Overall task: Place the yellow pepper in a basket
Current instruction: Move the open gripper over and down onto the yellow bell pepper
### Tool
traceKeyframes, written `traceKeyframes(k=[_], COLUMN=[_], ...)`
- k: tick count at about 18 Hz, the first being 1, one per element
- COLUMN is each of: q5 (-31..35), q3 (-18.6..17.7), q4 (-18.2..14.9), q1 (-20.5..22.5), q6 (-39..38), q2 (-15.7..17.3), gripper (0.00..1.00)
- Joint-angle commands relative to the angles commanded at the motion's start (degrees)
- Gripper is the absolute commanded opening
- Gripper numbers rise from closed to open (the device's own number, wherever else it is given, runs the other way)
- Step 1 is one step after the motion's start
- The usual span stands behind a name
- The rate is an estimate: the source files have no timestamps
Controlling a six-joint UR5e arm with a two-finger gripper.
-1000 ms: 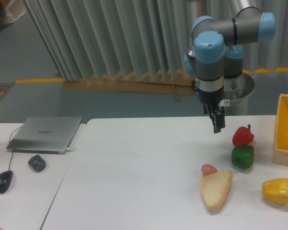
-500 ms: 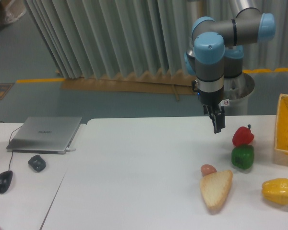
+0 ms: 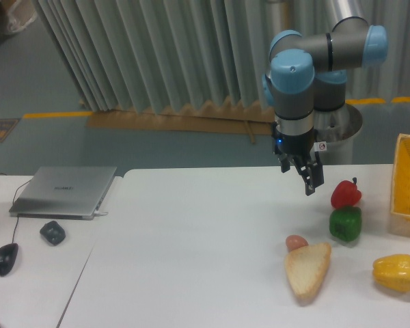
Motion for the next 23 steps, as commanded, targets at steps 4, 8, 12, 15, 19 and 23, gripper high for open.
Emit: traceKeyframes(k=[4,8,12,15,19,23], q5=[1.1,7.4,17.7,18.2,18.2,17.2], q3=[3.1,3.4,3.1,4.0,6.1,5.7], q4=[0.0,0.2,0.0,0.2,2.8,9.0], q1=[2.2,3.8,3.6,3.6,3.8,4.1], q6=[15.9,29.0,37.3,37.4,37.4,36.5], q2=[-3.8,-6.7,-9.0,-10.1,-12.4,-14.1], gripper=[1.0,1.0,1.0,1.0,1.0,1.0])
